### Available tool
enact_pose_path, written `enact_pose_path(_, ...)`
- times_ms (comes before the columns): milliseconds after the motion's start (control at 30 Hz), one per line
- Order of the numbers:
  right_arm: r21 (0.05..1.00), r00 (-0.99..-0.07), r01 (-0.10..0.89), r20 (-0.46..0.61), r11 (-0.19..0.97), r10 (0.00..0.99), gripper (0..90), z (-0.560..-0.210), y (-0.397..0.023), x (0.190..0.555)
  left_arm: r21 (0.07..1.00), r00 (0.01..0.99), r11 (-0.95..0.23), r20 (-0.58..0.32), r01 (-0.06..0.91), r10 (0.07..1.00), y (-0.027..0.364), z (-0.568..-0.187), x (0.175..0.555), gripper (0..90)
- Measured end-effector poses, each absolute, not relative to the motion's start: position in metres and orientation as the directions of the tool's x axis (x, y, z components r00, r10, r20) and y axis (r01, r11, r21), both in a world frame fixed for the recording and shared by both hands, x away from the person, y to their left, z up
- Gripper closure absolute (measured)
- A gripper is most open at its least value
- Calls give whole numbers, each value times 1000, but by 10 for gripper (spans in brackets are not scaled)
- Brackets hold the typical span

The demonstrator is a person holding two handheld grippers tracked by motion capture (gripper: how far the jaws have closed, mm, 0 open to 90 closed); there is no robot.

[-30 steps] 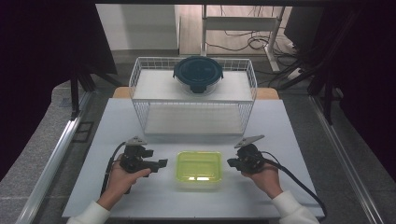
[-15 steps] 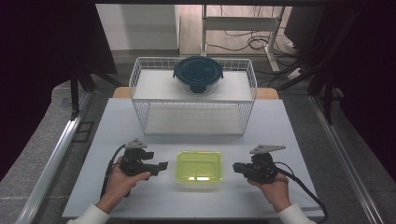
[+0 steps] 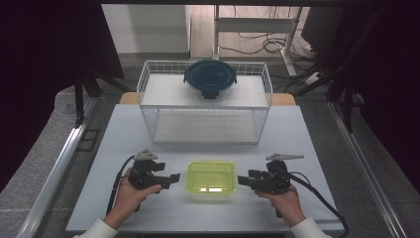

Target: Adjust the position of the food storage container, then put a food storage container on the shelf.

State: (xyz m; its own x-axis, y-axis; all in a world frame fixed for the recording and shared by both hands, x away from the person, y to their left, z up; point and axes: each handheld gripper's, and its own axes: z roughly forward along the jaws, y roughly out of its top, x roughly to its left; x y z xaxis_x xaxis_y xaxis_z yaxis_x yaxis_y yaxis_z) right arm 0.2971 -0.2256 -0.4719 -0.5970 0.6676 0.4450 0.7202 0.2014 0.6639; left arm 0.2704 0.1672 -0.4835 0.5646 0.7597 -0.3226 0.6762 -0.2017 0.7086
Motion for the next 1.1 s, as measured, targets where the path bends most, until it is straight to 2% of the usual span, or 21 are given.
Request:
enact_pose_path(233,645,-576,745,494,170,651,352,-473,-224,303,699,559,-186,-353,690,750,162,-484,270,216)
enact_pose_path(533,609,-556,776,536,166,635,387,-480,-218,310,655,538,-155,-437,740,721,150,-492,283,222)
enact_pose_path(833,567,-523,808,561,162,642,404,-489,-214,319,573,471,-95,-556,814,685,145,-503,298,260)
enact_pose_path(1000,539,-498,830,598,145,628,456,-495,-210,323,515,425,-66,-623,855,656,148,-511,304,318)
enact_pose_path(1100,521,-489,841,613,147,621,482,-500,-207,325,499,422,-77,-628,863,654,147,-514,305,349)
